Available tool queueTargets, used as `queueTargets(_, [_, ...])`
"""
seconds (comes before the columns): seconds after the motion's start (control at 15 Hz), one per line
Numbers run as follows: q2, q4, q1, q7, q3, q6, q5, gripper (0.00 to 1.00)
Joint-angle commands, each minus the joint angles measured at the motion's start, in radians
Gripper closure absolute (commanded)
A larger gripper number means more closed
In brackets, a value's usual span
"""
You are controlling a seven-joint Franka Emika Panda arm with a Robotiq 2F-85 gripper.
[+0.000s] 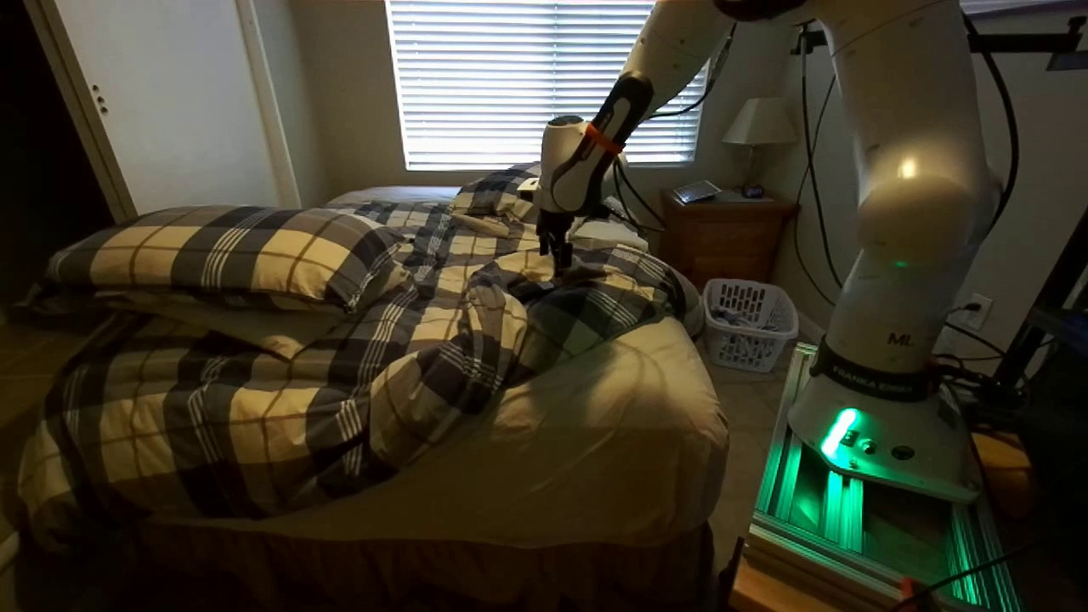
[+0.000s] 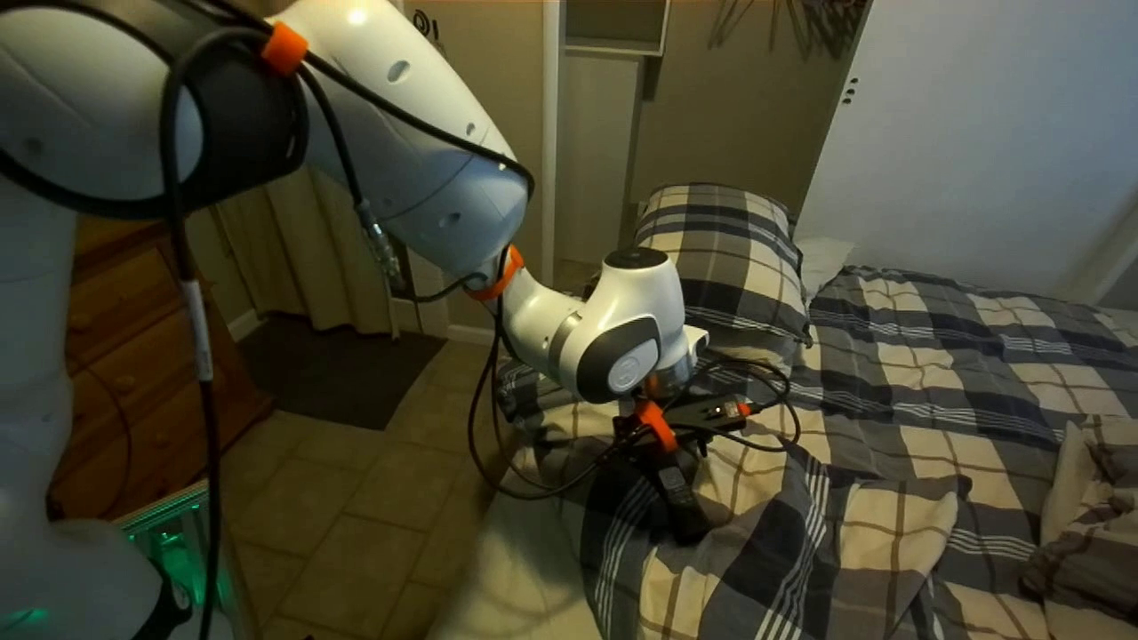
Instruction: Move the remote forward, then put the blanket on the remote
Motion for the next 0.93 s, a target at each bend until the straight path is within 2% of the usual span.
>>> queueTargets(0.0, [0.048,0.047,-0.037,-0.050,0.052,-0.005,0.053,0.00])
queueTargets(0.4, [0.110,0.094,-0.077,-0.074,0.099,0.020,0.109,0.00])
queueTargets(0.87, [0.167,0.150,-0.120,-0.113,0.154,-0.005,0.170,0.00])
